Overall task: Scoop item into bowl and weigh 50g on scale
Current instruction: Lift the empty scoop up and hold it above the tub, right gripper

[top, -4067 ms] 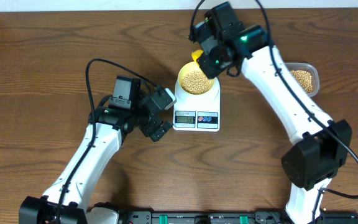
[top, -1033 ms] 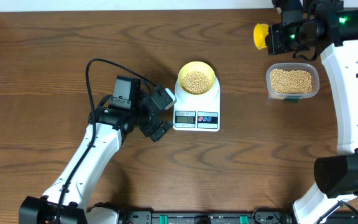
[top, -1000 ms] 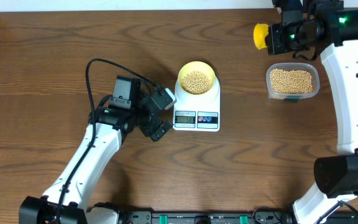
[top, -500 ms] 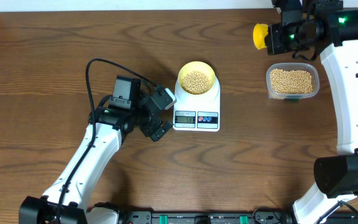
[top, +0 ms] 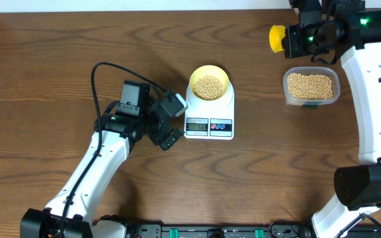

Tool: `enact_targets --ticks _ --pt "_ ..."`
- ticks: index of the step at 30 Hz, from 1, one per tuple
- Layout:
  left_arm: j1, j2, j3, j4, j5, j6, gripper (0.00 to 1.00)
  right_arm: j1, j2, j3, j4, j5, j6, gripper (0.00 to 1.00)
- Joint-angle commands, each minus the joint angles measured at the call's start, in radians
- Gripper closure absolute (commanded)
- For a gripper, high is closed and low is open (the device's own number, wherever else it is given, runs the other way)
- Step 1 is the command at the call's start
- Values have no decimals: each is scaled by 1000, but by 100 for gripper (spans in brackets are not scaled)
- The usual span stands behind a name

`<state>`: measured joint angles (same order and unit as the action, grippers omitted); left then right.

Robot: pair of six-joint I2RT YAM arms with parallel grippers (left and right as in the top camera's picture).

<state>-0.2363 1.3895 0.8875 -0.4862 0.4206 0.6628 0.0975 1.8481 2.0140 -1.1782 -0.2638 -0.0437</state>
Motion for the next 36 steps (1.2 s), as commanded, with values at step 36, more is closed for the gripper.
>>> enact_targets --ticks 36 --pt "5 -13 1 0 13 14 2 -48 -11 12 -3 4 5 99"
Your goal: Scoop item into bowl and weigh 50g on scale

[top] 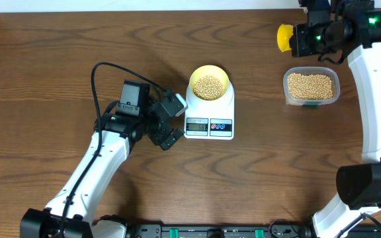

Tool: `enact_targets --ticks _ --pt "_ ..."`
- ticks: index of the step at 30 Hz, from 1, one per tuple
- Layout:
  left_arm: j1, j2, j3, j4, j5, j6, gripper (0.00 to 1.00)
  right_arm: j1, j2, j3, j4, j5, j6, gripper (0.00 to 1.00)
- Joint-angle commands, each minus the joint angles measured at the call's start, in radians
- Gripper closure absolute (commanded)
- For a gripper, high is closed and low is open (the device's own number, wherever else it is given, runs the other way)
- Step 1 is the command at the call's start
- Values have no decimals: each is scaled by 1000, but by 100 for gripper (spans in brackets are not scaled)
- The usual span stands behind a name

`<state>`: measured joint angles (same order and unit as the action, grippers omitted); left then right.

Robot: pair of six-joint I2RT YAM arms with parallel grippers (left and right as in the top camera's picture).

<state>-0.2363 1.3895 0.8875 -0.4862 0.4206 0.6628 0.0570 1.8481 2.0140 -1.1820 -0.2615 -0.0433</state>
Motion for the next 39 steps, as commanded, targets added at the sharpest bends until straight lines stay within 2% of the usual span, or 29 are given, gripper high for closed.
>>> enact_targets --ticks 1,17,29,39 --pt "5 -13 1 0 13 14 3 -10 -11 12 0 1 5 99" --pt "5 -13 1 0 13 14 2 -76 -11 12 -9 23 -5 99" --pt "5 -13 1 0 13 14 2 -211 -11 15 -136 65 -35 99" --pt "5 -13 1 0 13 14 2 -217 50 13 -216 80 -60 99"
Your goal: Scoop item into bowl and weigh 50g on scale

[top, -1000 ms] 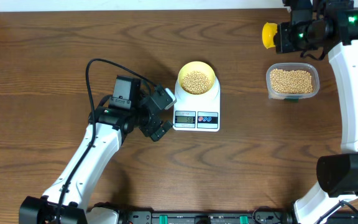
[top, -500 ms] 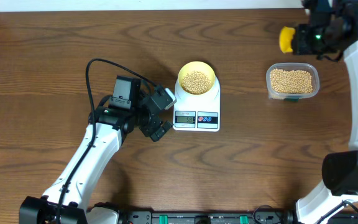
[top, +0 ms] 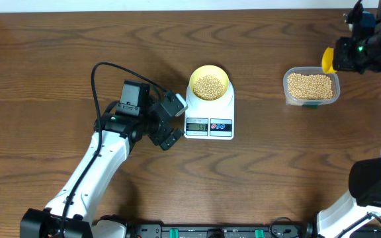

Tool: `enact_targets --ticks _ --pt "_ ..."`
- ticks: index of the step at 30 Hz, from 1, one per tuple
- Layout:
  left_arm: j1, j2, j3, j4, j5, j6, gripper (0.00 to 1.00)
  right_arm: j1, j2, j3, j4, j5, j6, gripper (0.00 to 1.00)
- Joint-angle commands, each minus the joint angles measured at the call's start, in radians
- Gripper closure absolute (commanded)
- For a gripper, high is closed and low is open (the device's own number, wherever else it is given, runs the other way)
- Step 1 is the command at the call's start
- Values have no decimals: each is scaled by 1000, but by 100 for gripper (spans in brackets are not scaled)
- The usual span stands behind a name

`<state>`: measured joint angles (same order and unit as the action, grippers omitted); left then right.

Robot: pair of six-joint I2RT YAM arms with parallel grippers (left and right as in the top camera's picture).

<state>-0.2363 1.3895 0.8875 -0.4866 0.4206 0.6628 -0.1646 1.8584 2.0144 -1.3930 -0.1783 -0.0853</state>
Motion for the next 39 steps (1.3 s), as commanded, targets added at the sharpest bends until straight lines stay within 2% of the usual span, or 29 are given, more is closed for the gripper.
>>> enact_targets --ticks 1,9,23,39 --pt "5 -13 1 0 13 14 2 11 42 13 -2 -30 -21 99" --pt "5 -13 1 0 13 14 2 104 47 13 118 -294 -100 99" --pt "5 -13 1 0 13 14 2 407 134 13 310 -298 -103 99" --pt "5 -13 1 0 13 14 2 472 140 13 335 -275 -94 99"
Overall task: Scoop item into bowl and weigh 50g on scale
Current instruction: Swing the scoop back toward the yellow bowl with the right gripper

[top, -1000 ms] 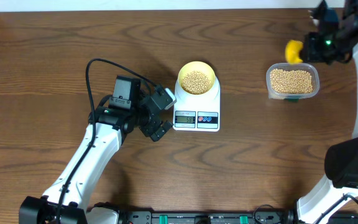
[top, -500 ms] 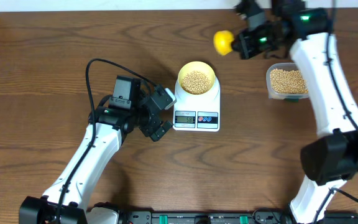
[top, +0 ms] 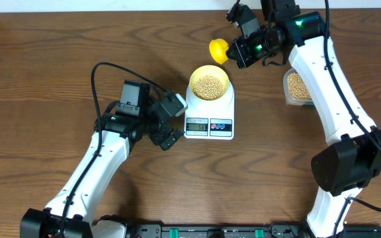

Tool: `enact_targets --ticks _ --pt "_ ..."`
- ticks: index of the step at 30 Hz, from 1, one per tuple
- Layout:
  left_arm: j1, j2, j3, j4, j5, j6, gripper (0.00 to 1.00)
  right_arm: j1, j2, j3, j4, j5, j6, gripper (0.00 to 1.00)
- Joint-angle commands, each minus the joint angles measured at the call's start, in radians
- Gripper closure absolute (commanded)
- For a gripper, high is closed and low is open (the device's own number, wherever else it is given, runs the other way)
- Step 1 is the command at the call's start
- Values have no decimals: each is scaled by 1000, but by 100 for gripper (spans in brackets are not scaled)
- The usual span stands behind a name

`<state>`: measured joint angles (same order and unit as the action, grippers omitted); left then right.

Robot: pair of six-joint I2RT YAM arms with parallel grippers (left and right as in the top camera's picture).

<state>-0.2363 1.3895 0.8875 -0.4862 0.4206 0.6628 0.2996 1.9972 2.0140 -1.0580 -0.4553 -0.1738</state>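
A yellow bowl (top: 209,83) full of tan beans sits on the white scale (top: 210,114), whose display (top: 196,126) faces the front edge. My right gripper (top: 233,47) is shut on a yellow scoop (top: 217,49), held just above and behind the bowl's right rim. The clear tub of beans (top: 296,86) lies to the right, mostly covered by my right arm. My left gripper (top: 175,119) stands open on the table, right beside the scale's left side, holding nothing.
A black cable (top: 104,69) loops over the table behind my left arm. The table's far edge (top: 111,11) runs along the top of the view. My right arm (top: 329,86) stretches across the right side.
My right gripper has moved with the scoop from the right end of the bean tub leftward to just behind the bowl on the scale. The left arm has not moved.
My right gripper held the yellow scoop behind the tub's left end, then a little further right. Later it was at the tub's right end. Now the scoop hovers by the bowl's rim. Throughout, the left gripper stayed open beside the scale.
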Motion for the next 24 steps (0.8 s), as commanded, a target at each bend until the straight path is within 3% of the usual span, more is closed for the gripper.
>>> enact_targets --ticks 1,24 --pt "5 -13 1 0 13 14 3 8 1 13 0 1 -4 99" --pt "5 -13 1 0 13 14 2 7 1 13 -1 39 8 99"
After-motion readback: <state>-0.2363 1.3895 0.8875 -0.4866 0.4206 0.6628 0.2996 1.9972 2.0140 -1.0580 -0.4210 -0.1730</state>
